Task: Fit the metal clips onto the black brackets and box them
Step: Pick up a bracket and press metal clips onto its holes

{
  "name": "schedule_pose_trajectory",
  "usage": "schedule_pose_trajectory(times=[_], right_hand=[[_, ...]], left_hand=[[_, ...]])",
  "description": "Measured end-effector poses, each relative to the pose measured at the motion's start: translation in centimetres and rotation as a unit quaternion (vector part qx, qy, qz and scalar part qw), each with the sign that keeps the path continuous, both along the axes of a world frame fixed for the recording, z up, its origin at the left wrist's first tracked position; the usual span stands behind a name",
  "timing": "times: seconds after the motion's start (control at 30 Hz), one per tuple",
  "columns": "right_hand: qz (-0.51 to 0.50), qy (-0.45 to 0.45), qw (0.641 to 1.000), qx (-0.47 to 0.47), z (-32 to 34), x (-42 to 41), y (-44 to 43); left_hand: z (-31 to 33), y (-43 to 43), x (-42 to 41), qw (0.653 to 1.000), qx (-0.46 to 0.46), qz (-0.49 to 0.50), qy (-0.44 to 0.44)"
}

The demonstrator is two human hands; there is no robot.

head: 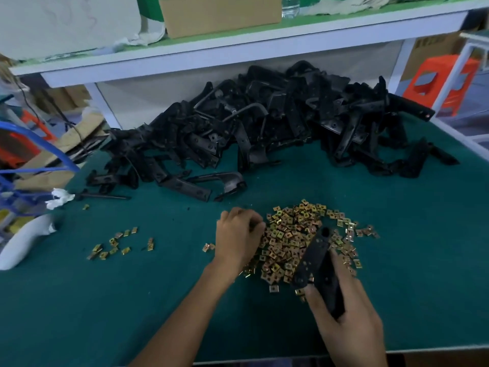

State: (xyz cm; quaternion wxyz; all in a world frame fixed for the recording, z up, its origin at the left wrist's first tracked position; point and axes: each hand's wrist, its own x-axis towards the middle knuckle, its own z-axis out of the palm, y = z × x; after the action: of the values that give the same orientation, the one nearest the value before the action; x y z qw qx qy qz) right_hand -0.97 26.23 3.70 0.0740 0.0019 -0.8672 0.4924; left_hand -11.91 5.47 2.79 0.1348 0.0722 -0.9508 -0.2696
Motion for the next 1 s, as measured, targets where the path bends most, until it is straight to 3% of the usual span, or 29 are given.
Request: schedule_pose_trajectory(times=[0.17, 0.43, 0.57, 1.0], right_hand=[[0.041, 0.008, 0.999, 0.031, -1.2, -0.6, 0.4], [0.047, 0.004, 0.995, 0.088, -0.9, -1.9, -0.7], [0.05, 0.058, 0.985, 0.156, -1.4, -1.4, -1.1], [0.043, 0.158, 0.97, 0.181, -2.2, -1.7, -1.0]], left_hand=[[1.6, -0.3, 1.4, 0.98, 0.199, -0.004, -0.007], [3.7, 1.1, 7.2, 0.866, 0.497, -0.028, -0.043], [4.3, 2.1, 10.0, 0.839, 0.541, -0.035, -0.047], [3.4, 3.9, 11.3, 0.766, 0.639, 0.065, -0.022]])
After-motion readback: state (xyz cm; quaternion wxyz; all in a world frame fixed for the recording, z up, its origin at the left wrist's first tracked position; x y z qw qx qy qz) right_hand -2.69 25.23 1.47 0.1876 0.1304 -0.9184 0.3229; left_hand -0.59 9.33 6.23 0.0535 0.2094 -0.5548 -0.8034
